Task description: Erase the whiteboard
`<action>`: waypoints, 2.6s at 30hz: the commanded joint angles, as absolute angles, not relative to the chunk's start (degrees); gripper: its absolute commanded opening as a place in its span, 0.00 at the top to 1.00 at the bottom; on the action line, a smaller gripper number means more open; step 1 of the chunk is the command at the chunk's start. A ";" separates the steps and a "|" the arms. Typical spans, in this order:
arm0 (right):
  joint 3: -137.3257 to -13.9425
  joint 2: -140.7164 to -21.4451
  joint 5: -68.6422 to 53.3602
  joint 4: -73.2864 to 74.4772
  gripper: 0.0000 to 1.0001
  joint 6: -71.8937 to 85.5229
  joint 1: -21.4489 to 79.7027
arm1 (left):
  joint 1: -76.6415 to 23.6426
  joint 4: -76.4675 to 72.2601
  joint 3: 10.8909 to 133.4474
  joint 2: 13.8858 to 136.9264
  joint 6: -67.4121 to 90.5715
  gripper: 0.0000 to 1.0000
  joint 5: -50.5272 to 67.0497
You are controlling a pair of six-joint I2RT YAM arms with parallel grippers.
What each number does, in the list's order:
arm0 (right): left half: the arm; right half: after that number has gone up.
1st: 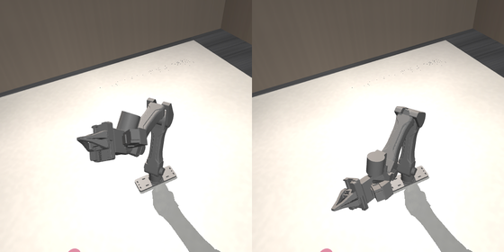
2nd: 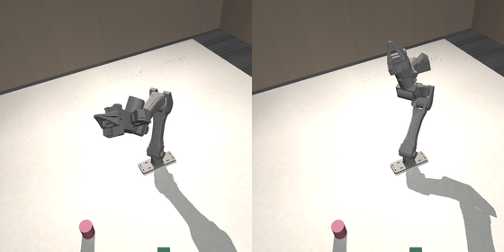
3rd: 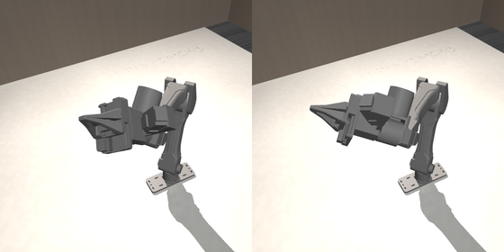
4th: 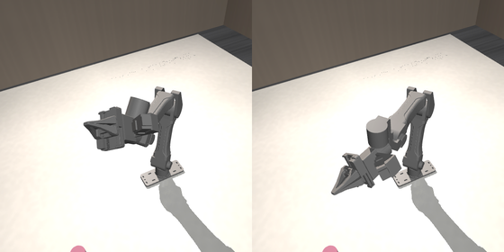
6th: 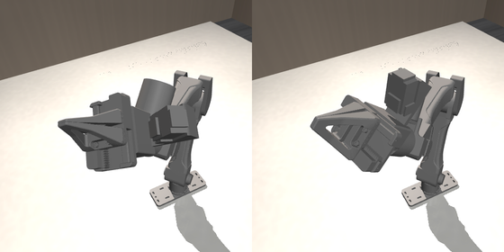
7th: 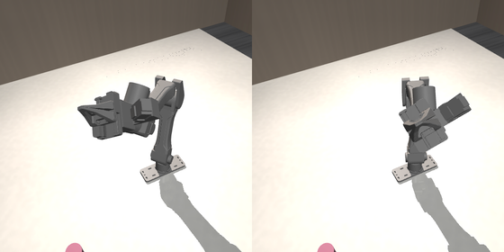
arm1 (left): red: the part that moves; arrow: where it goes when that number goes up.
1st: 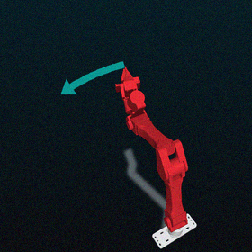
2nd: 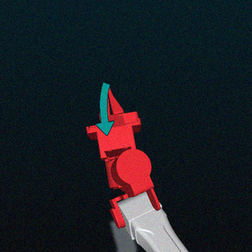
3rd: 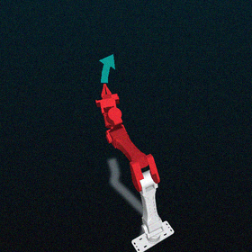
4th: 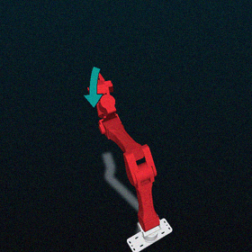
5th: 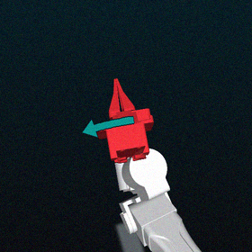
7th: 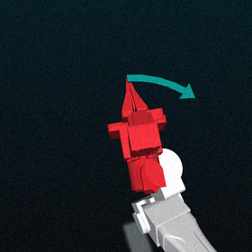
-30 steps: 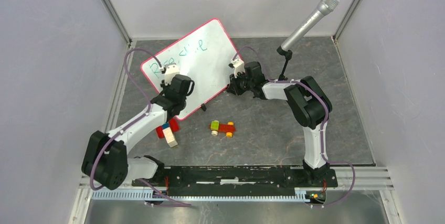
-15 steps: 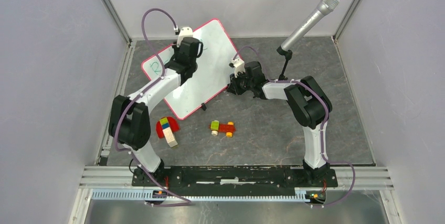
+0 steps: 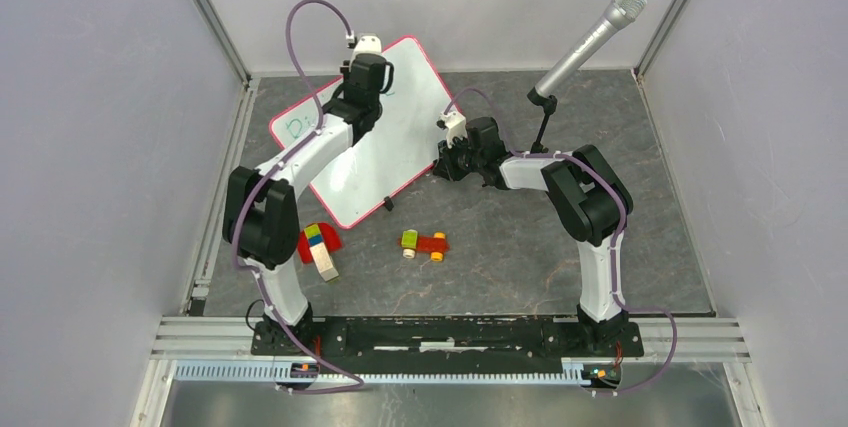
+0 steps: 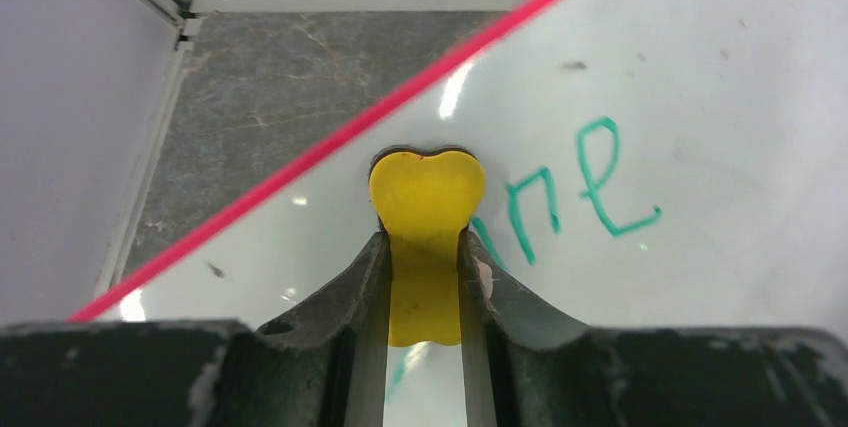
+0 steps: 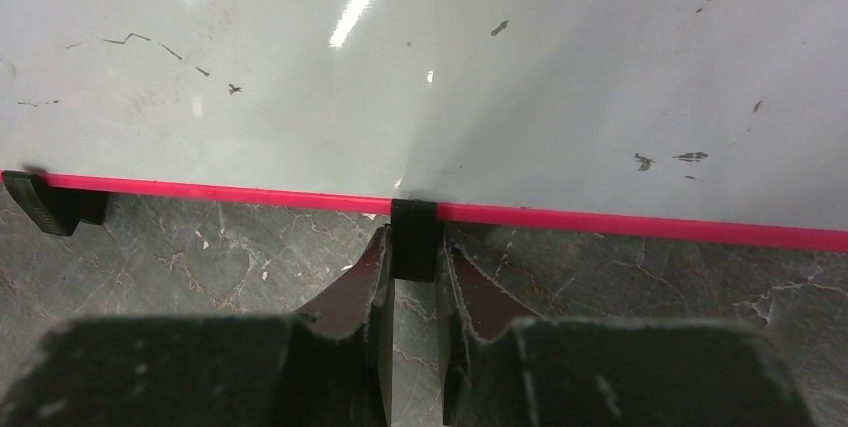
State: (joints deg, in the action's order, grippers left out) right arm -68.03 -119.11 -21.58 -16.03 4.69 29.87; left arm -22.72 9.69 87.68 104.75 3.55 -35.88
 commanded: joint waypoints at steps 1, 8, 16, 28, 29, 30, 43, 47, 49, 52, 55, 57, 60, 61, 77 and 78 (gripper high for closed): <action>-67.51 -120.39 -22.76 -14.24 1.00 5.02 29.71 | -25.83 8.75 83.85 105.70 4.14 0.80 -31.02; -67.42 -120.32 -22.62 -14.14 1.00 4.94 29.66 | -23.49 7.60 78.99 101.72 4.57 0.80 -33.81; -67.43 -119.98 -22.61 -13.90 1.00 4.76 29.62 | -17.83 8.21 78.02 95.85 1.45 0.80 -35.01; -67.44 -119.75 -22.82 -13.66 1.00 4.79 29.62 | -24.14 5.93 70.35 95.27 3.55 0.80 -36.43; -67.42 -119.79 -22.76 -13.68 1.00 4.75 29.62 | -24.86 5.68 69.33 95.44 4.37 0.80 -35.99; -67.33 -119.70 -22.77 -13.70 1.00 4.77 29.61 | -25.49 5.53 68.64 95.66 5.43 0.80 -35.63; -67.41 -119.70 -22.76 -13.75 1.00 4.92 29.62 | -20.19 5.63 66.97 90.40 3.53 0.80 -38.67; -67.42 -119.73 -23.01 -13.84 1.00 5.01 29.62 | -15.78 6.93 67.46 87.86 3.08 0.80 -38.46; -67.41 -119.67 -23.04 -13.88 1.00 5.04 29.62 | -13.90 7.24 67.60 86.65 2.99 0.80 -38.49; -67.33 -119.66 -23.04 -13.86 1.00 5.03 29.66 | -12.41 7.85 67.94 85.43 3.24 0.79 -38.32; -67.45 -119.71 -23.01 -13.97 1.00 5.00 29.62 | -12.38 7.47 66.80 84.65 4.03 0.78 -37.25; -67.58 -119.85 -23.03 -13.84 1.00 5.01 29.57 | -12.88 6.52 65.17 84.43 4.41 0.78 -36.50; -67.49 -119.88 -23.06 -13.85 1.00 5.02 29.62 | -15.36 6.33 63.90 85.43 4.92 0.78 -37.00; -67.46 -119.76 -23.03 -13.85 1.00 5.03 29.62 | -16.48 6.33 63.54 85.94 5.07 0.78 -37.55; -67.65 -120.08 -23.48 -14.28 1.00 5.21 29.62 | -16.67 6.47 60.97 86.07 9.53 0.79 -37.99; -67.64 -120.22 -23.56 -14.32 1.00 5.19 29.62 | -15.77 6.56 61.04 85.25 9.59 0.79 -37.88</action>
State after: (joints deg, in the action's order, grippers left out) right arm -68.03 -119.11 -21.85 -16.10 4.69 29.82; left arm -20.82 3.20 60.69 86.89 5.50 -37.56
